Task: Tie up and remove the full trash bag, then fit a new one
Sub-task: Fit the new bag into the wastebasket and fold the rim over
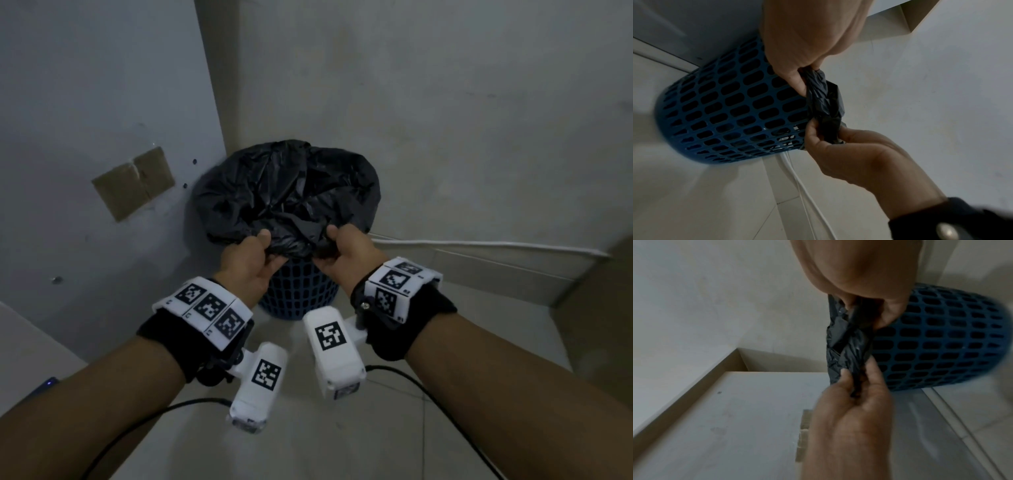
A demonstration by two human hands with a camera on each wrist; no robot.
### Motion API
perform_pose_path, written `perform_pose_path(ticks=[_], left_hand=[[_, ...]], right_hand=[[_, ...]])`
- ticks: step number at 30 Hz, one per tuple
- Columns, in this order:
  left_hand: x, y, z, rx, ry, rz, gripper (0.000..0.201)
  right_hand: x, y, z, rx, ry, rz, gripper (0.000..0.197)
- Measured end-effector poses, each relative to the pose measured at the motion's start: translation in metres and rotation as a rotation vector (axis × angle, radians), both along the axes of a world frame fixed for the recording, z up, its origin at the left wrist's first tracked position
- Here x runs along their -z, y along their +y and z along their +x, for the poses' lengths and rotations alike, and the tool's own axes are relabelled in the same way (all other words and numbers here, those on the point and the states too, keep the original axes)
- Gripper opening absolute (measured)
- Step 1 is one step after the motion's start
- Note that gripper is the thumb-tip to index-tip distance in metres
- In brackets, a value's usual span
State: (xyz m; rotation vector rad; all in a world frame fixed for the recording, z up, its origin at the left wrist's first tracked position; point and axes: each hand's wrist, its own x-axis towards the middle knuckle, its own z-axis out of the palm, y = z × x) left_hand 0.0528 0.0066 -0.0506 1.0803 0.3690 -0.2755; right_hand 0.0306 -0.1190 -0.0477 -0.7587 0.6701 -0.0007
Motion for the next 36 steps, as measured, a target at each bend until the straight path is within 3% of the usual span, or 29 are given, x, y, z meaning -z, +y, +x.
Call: perform_pose_path(ticks=[1, 3, 8, 11, 16, 23, 26, 29, 36], left_hand=[[-0.001, 0.003, 0.002, -0.004, -0.001, 0.001, 0.039], [-0.007, 0.011, 0.001, 0.030, 0.003, 0.007, 0.037], [-0.012, 0.016, -0.029, 0.171, -0.006, 0.176, 0.036], [-0.011, 0.004, -0.048, 0.311, -0.113, 0.311, 0.037], [-0.006, -0.003, -0.044, 0.257, -0.197, 0.351, 0.006], [0.002, -0.003, -0.042, 0.160, -0.258, 0.446, 0.005], [0.003, -0.006, -0.043, 0.053, -0.154, 0.365, 0.009], [-0.002, -0.010, -0.039, 0.104, -0.028, 0.260, 0.011], [-0.029, -0.008, -0.038, 0.035, 0.217, -0.265, 0.027]], right_hand=[[-0.005, 0.007, -0.009, 0.027, -0.024, -0.139, 0.053], [-0.002, 0.008, -0.011, 0.068, -0.044, -0.099, 0.038], [0.007, 0.007, -0.008, 0.083, -0.040, -0.156, 0.025], [0.008, 0.005, -0.009, 0.064, -0.058, -0.168, 0.029], [0.004, 0.006, -0.013, 0.051, -0.027, -0.186, 0.037], [0.002, 0.001, -0.013, 0.010, 0.075, -0.322, 0.031], [0.005, 0.003, -0.013, -0.001, 0.086, -0.362, 0.040], [0.004, 0.004, -0.016, 0.001, 0.072, -0.398, 0.047], [0.004, 0.009, -0.020, 0.020, 0.052, -0.422, 0.043]])
